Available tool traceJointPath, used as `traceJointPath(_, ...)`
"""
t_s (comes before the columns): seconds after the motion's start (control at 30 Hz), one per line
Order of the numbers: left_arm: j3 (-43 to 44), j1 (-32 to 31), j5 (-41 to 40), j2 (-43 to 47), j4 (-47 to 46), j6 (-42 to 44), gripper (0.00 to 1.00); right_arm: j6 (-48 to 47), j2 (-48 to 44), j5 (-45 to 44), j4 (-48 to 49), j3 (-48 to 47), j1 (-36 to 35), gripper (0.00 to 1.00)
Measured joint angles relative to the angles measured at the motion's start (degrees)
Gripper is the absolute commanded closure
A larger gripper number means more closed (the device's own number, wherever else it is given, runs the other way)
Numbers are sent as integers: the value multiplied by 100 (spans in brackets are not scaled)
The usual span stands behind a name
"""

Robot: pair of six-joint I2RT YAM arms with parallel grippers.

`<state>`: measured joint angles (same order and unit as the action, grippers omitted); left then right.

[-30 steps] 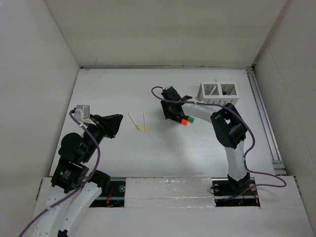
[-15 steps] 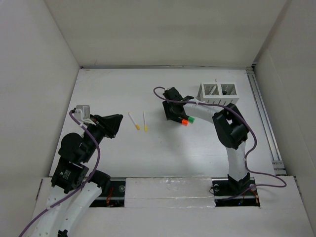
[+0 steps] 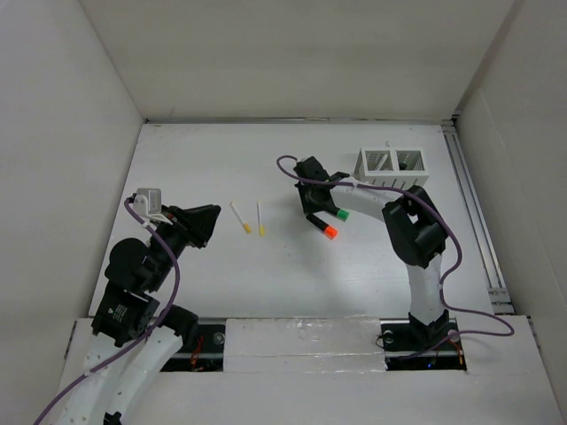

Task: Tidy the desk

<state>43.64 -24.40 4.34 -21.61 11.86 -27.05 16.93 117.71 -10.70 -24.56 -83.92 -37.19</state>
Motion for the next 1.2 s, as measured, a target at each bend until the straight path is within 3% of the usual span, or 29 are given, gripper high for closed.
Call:
traceJointPath(0.13, 0, 0, 0, 0, -2, 0, 83, 111, -221, 125, 138, 282, 48, 96)
traceJointPath(0.37, 0, 0, 7, 0, 0, 0, 83, 341, -1049, 514, 260, 673, 476, 92)
traceJointPath(0.4, 0, 0, 9, 0, 0, 0, 83, 380, -1110, 509, 280, 673, 509, 81)
traceJointPath(0.47, 0, 0, 11, 0, -2, 0, 83, 457, -1163, 470, 295, 678, 520, 68)
traceJointPath(0.5, 0, 0, 11, 0, -2, 0, 83, 476, -1182, 470, 337, 723, 490, 55)
traceJointPath(0.67, 0, 0, 13, 0, -2, 0, 83, 514, -1403, 361, 459, 1220, 297, 28)
traceJointPath(0.83, 0, 0, 17, 0, 0, 0, 83, 472, -1495, 229, 415, 1497, 177, 26)
traceJointPath(1.0, 0, 0, 15, 0, -2, 0, 83, 332, -1069, -63, 227, 1097, 66, 26)
traceJointPath(1.2, 0, 0, 15, 0, 0, 0, 83, 173, -643, -247, 33, 883, -203, 31)
